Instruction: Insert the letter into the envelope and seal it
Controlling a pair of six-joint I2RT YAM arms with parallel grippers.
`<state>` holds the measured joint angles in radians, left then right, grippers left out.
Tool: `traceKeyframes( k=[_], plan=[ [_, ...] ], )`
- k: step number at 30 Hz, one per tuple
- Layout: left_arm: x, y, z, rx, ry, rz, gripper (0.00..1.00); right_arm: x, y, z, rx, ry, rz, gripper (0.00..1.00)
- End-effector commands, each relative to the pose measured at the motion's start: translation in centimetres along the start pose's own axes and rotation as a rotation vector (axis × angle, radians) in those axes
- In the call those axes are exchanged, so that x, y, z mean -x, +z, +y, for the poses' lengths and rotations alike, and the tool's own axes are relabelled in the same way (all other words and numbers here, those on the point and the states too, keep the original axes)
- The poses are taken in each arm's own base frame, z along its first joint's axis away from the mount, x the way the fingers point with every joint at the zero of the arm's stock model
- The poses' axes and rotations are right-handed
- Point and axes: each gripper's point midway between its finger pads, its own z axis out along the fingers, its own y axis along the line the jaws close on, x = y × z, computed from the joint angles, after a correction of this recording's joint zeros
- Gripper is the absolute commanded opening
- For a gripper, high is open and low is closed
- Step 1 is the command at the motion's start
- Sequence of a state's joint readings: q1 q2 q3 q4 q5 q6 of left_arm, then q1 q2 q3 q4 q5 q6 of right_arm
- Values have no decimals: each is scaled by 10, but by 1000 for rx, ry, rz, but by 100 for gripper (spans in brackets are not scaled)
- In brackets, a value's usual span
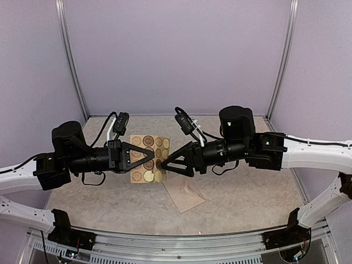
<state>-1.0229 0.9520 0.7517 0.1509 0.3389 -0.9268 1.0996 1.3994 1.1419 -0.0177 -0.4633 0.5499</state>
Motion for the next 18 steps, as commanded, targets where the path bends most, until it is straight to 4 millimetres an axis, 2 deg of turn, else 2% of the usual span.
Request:
traceKeyframes(
  k=[1, 4, 9, 13, 18],
  plan=[
    [9, -9, -20, -68, 52, -50, 0, 15, -22, -5, -83, 22, -115, 70],
    [12, -13, -27, -96, 68, -70, 0, 16, -27, 1, -49, 41, -146, 80],
    [13, -13, -31, -114, 73, -69, 0, 14, -26, 32, 145, 32, -149, 84],
    [12, -11, -31, -117, 73, -64, 0, 20, -28, 53, 259, 11, -175, 72],
    [11, -11, -31, -121, 72, -63, 0, 23, -24, 59, 306, 6, -184, 45]
  ],
)
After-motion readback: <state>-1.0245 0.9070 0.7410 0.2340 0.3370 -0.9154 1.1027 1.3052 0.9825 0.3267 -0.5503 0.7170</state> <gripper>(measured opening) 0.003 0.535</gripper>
